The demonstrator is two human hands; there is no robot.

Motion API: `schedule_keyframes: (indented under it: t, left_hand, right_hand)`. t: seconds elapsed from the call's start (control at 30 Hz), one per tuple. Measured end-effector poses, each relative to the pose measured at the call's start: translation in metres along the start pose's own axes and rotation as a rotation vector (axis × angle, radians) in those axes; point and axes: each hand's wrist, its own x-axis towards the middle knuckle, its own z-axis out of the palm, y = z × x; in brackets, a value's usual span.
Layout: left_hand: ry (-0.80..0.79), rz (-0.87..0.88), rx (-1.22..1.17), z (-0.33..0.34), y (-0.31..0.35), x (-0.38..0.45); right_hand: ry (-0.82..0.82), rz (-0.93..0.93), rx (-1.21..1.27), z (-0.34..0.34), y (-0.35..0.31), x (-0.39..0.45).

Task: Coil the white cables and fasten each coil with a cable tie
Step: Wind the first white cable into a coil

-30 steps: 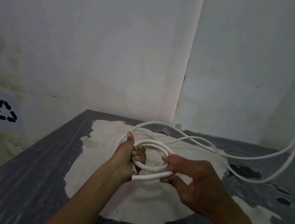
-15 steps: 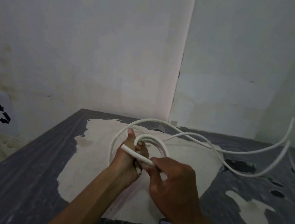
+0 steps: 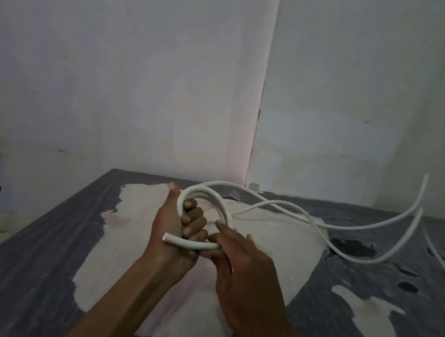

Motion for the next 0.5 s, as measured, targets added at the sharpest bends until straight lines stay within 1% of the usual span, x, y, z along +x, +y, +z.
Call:
schedule_keyframes:
  t: [0.1,0.17,0.27,0.5]
  left_hand:
    - [-0.007,-0.013,0.002,0.0009,-0.0031,-0.0012]
    - [-0.020,-0.002,0.012,0.0008,-0.0050,-0.0021]
    - [-0.085,0.018,0.049,-0.0004,-0.0063,-0.0029]
    - [-0.203,0.077,0.170,0.0017,-0.0089,-0.0070]
  right_hand:
    - [-0.067,0.102,0.175,-0.0017,-0.0002,-0.0005]
    - [-0.129,0.124,0.252,-0.0030,0.0011,0.0016]
    - [-0.173,0.171,0.367,-0.0047,0.0013,0.0040]
    - [-0.222,0.274,0.443,-0.0058,0.0001,0.0058]
